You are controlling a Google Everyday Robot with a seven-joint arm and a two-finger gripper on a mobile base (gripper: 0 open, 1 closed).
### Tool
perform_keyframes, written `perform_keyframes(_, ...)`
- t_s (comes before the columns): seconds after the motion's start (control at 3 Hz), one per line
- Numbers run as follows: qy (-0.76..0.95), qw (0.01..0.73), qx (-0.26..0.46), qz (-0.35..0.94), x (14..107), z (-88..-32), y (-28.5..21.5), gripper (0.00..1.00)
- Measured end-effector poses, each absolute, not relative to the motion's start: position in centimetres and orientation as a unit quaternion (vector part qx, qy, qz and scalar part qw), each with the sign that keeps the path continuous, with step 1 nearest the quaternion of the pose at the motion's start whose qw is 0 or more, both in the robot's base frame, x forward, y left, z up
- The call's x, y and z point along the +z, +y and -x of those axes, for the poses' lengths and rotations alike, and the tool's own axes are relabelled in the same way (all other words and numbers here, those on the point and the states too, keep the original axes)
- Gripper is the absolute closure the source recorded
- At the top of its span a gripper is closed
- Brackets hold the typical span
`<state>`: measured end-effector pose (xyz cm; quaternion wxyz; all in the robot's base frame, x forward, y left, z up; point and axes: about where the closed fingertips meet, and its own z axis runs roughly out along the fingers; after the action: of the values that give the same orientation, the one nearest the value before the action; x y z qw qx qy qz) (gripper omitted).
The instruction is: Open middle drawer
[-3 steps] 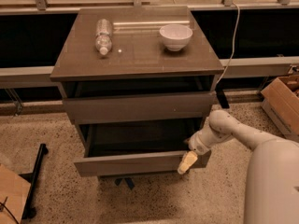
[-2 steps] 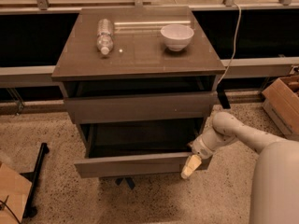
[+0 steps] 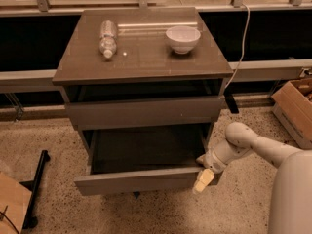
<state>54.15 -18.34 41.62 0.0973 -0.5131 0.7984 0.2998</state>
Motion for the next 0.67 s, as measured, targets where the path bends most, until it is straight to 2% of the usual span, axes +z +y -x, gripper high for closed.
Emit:
perform_keyframes(0.33, 0.798, 0.097, 0.300, 0.513, 41.6, -54.2, -18.3, 0.00)
perform_keyframes(0.67, 0.792, 0.089, 0.337, 0.501, 42.4, -49.2, -19.5, 0.00)
